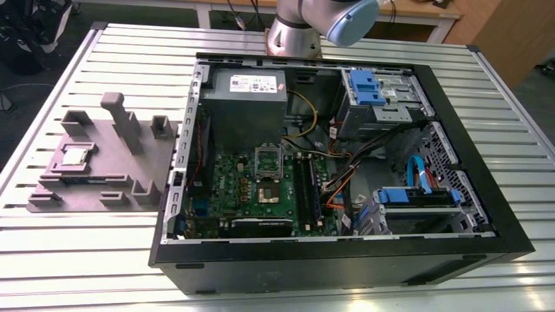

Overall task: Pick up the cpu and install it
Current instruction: 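Reach for the cpu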

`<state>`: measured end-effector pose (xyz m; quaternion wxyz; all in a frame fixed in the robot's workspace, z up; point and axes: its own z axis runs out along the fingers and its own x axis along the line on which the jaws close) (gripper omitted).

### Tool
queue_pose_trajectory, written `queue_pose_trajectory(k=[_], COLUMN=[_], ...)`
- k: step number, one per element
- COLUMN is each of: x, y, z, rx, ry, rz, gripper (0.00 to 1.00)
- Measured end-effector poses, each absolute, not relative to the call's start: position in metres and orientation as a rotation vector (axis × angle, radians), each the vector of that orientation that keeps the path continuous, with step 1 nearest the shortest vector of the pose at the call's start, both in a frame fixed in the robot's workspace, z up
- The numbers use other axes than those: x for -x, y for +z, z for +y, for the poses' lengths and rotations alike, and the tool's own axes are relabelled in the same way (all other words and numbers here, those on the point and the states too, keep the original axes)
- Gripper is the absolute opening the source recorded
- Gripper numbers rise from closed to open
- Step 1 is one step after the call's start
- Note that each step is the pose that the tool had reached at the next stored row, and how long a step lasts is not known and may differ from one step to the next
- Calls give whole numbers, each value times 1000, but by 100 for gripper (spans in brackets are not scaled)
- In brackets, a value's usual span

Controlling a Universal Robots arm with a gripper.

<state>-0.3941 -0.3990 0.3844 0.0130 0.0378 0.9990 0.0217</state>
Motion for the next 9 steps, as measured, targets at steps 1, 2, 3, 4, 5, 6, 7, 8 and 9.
queue_pose_trajectory(k=[1, 2, 3, 4, 5, 6, 7, 8, 9], x=[394, 395, 395, 396, 398, 399, 399, 400, 401], y=[384, 384, 384, 384, 384, 384, 384, 384, 384], z=[-399, -399, -399, -399, -399, -399, -399, -399, -399], rx=[-118, -118, -118, -118, -118, -118, -118, -118, -118], ry=[68, 68, 68, 68, 68, 68, 68, 68, 68], rz=[3113, 3113, 3113, 3113, 3113, 3113, 3113, 3113, 3113], gripper=[10, 10, 10, 10, 10, 10, 10, 10, 10])
